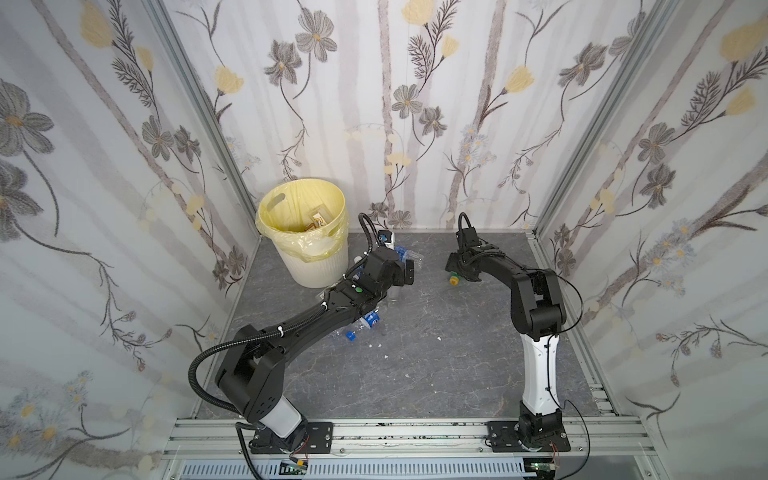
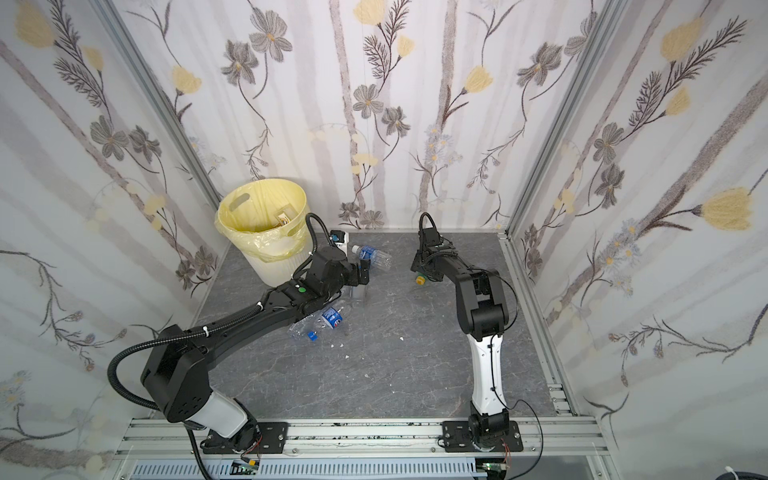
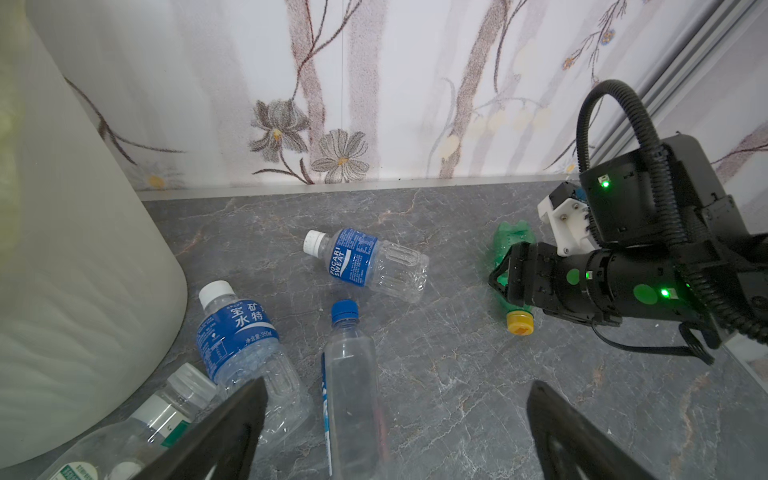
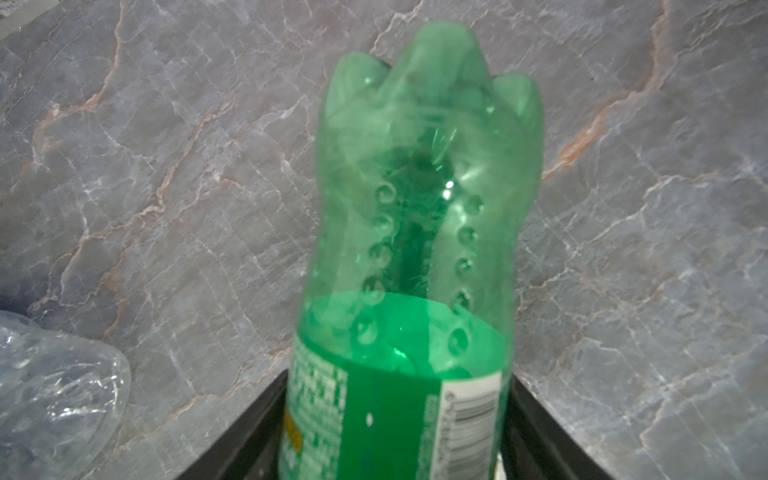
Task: Throw the plastic bottles in the bin
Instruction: 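Lift the green bottle with the right gripper toward the left gripper while the left approaches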
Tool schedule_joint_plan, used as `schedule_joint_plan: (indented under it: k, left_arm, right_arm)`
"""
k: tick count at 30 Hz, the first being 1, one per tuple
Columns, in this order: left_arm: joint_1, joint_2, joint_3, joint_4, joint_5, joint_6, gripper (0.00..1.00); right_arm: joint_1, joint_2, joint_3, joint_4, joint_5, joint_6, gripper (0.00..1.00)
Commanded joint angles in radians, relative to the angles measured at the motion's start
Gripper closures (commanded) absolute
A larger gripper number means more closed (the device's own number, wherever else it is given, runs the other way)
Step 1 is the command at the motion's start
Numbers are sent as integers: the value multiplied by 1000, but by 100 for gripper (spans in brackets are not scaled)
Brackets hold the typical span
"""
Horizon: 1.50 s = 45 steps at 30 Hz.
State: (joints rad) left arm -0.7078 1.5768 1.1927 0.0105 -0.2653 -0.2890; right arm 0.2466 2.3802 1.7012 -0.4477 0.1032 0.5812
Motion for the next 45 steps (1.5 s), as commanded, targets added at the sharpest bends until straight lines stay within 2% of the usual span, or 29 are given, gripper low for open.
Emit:
schedule_joint_plan:
  k: [1,3,10,12,17,22,27,33,45]
  left_arm:
    - [1,-9,-8,27,26,-24,0]
    - [3,-9,-10,20,42,-23,0]
    - [19,-5,-13,8,123,-42,0]
    - [29,-5,-15,6,110,-66,0]
    - [93,8,-14,5,178,-138,0]
    - [116,5,-18,5,196,-125,0]
    - [177,25,-6,-1,384,-187,0]
    - [234,29,19,-3,493,-318,0]
    - [262,57,154,1,712,-506,0]
  right_arm:
    - [0,4,-1,21,-9,-26,29]
    - [0,4,-6,25,-16,-37,33]
    - [-1,-36,-69,68,-43,-70,37]
    - [-1,-63,-105,89,-56,-82,37]
    - [13,-158,-218,153,-86,-106,38]
    - [59,-253,-282,166,-74,-157,39]
    - [129,-351,-324,189,-76,-187,39]
    - [217,-448,-326,199,-93,-208,39]
    - [344,-643,-414,282,-141,-225,39]
